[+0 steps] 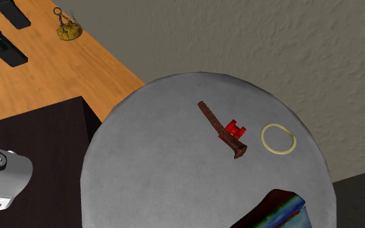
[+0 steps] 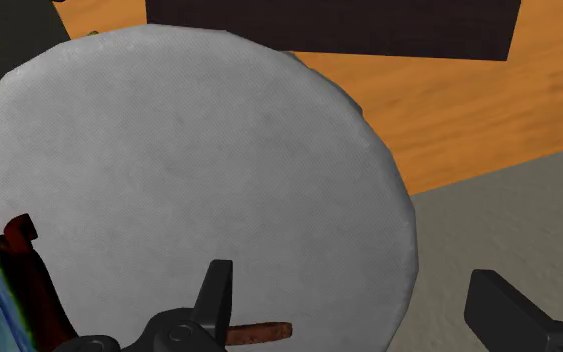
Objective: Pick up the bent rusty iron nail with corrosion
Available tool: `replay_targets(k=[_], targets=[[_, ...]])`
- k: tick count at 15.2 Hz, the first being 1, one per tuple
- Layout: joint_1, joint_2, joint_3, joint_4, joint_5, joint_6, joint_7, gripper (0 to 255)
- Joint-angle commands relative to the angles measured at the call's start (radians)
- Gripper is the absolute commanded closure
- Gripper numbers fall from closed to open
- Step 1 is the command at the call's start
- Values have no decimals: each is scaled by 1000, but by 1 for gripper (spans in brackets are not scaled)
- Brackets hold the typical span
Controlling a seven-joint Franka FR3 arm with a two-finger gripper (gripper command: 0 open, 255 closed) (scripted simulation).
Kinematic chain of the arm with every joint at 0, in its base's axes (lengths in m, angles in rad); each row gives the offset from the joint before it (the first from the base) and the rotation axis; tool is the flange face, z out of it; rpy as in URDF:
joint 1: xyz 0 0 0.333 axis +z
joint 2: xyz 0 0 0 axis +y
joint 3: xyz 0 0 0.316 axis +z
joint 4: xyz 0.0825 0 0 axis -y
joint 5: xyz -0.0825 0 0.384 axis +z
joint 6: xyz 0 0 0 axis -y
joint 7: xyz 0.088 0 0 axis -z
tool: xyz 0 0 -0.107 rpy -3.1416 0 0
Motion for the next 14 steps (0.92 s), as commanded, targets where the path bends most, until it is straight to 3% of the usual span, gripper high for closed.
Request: replay_targets(k=[1,14], targets=[[0,0,0,0,0,0,0,0],[-108,487,109,127,91,334,512,0]])
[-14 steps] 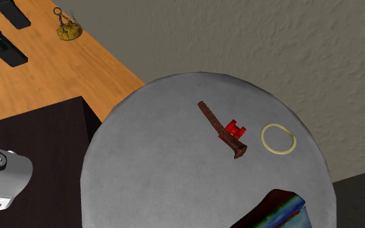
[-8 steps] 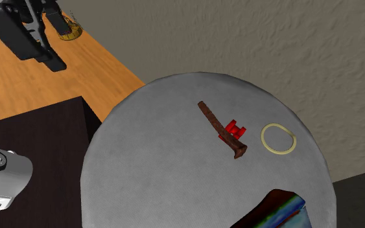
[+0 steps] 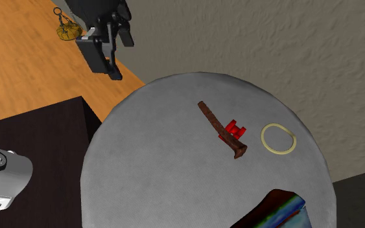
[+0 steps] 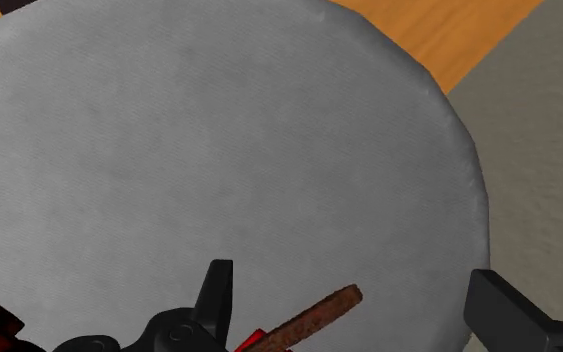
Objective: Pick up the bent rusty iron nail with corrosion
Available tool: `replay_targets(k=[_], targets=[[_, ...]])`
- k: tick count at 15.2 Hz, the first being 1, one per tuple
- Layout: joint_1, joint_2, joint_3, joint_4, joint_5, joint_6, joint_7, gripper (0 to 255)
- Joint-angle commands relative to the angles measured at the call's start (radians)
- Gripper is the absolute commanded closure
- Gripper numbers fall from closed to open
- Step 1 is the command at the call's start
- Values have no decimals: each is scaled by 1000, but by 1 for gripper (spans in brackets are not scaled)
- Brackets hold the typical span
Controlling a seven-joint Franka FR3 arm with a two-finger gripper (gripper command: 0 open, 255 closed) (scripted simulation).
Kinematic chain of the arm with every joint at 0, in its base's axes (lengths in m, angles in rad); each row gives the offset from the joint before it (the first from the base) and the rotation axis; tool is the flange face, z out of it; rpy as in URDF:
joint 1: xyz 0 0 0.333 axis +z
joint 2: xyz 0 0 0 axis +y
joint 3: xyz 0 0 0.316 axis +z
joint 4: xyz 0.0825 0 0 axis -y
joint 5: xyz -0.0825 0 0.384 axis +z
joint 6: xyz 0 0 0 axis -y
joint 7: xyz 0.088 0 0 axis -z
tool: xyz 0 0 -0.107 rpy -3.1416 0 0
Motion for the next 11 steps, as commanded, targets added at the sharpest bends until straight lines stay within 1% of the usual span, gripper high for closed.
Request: replay_targets(k=[1,6,11], targets=[[-15,86,10,41,7,43,81,0],[-47,279,13,147,15,123,258,0],[-70,463,-6,269,27,181,419,0]])
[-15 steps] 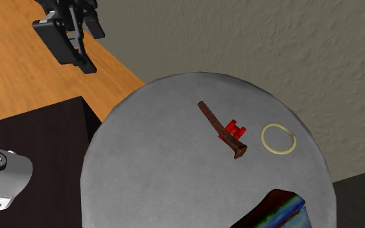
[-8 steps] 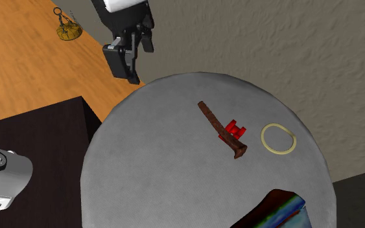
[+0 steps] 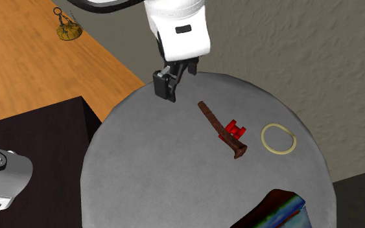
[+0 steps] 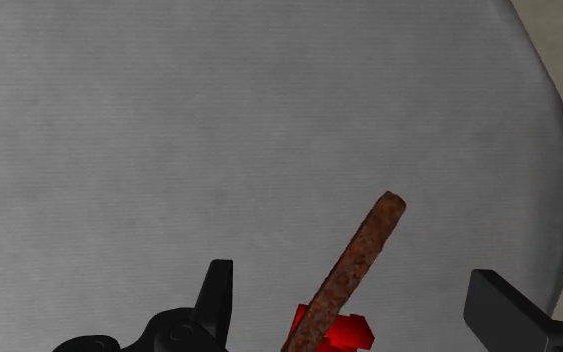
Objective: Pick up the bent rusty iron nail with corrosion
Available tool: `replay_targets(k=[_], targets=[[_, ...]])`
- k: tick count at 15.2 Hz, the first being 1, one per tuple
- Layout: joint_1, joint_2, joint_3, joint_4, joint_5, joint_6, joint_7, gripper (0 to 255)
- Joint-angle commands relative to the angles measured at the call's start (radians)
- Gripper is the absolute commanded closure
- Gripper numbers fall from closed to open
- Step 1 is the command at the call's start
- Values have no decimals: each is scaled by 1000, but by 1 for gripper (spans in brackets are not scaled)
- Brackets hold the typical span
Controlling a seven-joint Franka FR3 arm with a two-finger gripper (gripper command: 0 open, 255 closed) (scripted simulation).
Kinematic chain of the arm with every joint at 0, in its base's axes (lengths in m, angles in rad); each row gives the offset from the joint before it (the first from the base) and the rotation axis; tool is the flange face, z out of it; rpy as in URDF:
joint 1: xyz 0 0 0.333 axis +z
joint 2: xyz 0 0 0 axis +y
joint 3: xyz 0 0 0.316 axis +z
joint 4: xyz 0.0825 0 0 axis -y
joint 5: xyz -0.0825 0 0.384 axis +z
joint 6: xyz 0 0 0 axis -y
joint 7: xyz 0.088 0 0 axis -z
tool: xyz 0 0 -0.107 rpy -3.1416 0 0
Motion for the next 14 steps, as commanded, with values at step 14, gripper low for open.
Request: replay_targets(k=[14], targets=[[-48,421,-74,298,81,112,317,0]])
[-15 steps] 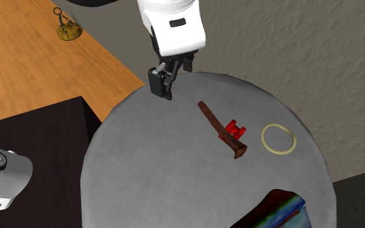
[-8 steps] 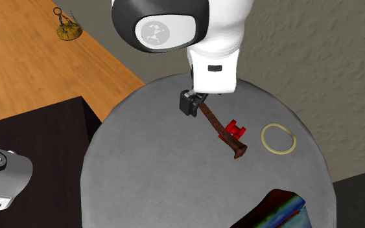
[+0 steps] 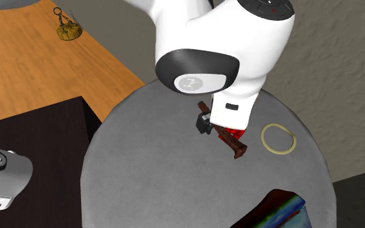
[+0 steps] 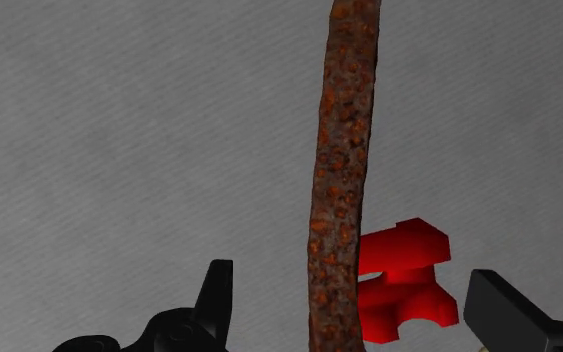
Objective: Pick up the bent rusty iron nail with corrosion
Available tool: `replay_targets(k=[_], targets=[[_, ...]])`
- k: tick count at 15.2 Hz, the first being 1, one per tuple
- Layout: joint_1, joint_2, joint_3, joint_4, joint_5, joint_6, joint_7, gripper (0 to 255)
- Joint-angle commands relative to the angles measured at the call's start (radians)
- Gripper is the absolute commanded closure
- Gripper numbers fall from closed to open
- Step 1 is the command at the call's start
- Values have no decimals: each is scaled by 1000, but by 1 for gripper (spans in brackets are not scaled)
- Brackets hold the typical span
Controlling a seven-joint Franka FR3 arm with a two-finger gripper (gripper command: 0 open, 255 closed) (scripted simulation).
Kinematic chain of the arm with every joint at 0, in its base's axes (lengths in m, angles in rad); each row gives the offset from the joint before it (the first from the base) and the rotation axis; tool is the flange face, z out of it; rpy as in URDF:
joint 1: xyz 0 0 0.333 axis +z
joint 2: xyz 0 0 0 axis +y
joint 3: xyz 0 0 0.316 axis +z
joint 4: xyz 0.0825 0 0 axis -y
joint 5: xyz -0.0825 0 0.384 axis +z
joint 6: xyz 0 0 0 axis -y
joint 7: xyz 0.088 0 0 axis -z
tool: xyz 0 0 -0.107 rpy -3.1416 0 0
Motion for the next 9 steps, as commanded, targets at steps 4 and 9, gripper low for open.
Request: replay_targets(k=[4,9], targets=[[-1,47,3,-2,7,49,-4,0],[-2,52,3,-3,8,55,-5,255]])
